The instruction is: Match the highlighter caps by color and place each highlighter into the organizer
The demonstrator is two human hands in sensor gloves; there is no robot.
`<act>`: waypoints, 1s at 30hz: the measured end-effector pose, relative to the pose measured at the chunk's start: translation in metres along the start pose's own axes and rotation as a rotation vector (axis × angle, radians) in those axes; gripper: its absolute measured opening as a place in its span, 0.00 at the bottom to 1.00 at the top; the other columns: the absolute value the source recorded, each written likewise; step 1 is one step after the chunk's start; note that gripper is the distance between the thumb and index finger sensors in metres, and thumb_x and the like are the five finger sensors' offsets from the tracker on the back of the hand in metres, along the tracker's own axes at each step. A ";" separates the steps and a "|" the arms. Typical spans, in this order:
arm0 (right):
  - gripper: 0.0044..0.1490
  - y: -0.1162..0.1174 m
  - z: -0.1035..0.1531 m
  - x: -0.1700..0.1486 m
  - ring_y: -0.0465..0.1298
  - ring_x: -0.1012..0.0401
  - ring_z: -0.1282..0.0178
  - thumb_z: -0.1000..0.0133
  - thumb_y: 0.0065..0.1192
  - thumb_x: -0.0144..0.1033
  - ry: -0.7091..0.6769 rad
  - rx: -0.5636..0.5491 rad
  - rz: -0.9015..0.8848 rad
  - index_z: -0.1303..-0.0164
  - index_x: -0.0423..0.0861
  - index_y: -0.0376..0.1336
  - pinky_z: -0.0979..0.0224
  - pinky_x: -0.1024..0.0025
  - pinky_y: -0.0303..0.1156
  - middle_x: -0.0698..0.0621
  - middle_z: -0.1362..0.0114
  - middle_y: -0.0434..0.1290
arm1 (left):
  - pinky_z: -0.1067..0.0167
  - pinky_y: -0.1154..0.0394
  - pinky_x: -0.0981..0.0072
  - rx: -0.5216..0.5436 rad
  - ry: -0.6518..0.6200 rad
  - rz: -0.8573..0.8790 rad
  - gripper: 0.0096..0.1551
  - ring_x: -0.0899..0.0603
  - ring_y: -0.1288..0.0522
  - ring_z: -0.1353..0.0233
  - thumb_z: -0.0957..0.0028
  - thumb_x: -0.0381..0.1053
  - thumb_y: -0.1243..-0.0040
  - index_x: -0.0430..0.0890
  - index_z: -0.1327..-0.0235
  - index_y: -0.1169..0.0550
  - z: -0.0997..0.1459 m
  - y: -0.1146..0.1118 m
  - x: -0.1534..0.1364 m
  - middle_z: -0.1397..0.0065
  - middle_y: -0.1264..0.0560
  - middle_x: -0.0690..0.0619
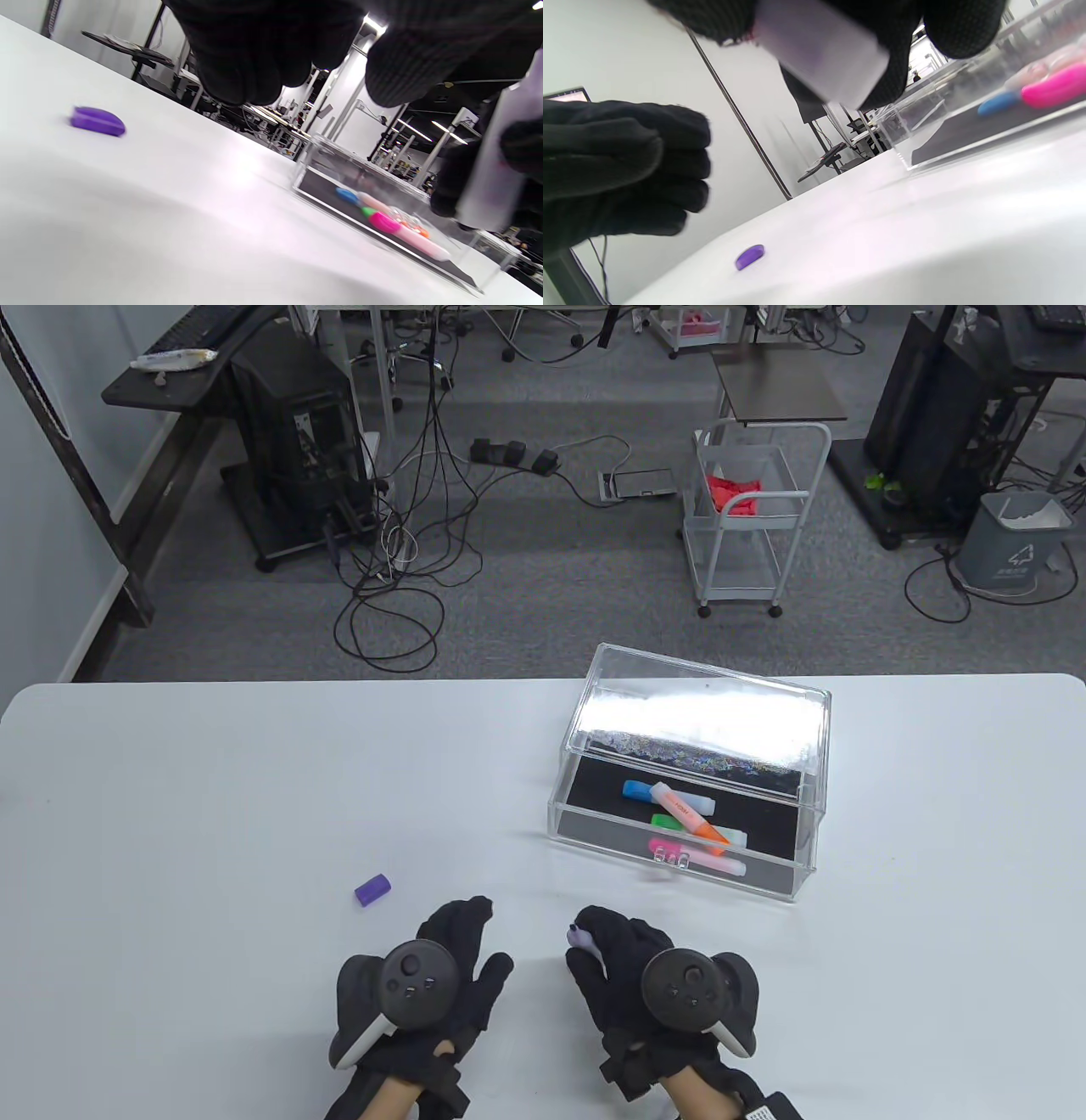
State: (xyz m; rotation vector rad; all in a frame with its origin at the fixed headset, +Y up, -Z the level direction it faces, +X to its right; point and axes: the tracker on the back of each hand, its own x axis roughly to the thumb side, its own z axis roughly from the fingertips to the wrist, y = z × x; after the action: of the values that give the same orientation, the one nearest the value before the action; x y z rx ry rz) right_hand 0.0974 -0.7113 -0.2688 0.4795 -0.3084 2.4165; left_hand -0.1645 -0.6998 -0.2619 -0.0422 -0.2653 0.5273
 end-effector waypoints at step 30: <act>0.32 0.000 0.002 0.000 0.77 0.51 0.38 0.49 0.62 0.39 0.029 0.049 0.418 0.33 0.58 0.58 0.34 0.40 0.70 0.49 0.28 0.65 | 0.23 0.28 0.42 -0.285 0.437 -0.507 0.45 0.34 0.27 0.18 0.37 0.63 0.34 0.50 0.12 0.40 -0.107 0.004 -0.120 0.12 0.39 0.47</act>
State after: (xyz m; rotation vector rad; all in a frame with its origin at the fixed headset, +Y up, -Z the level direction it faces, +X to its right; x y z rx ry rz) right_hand 0.0976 -0.7121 -0.2665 0.4346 -0.3670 2.8393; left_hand -0.2377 -0.7536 -0.3942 -0.3534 0.0825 -0.0344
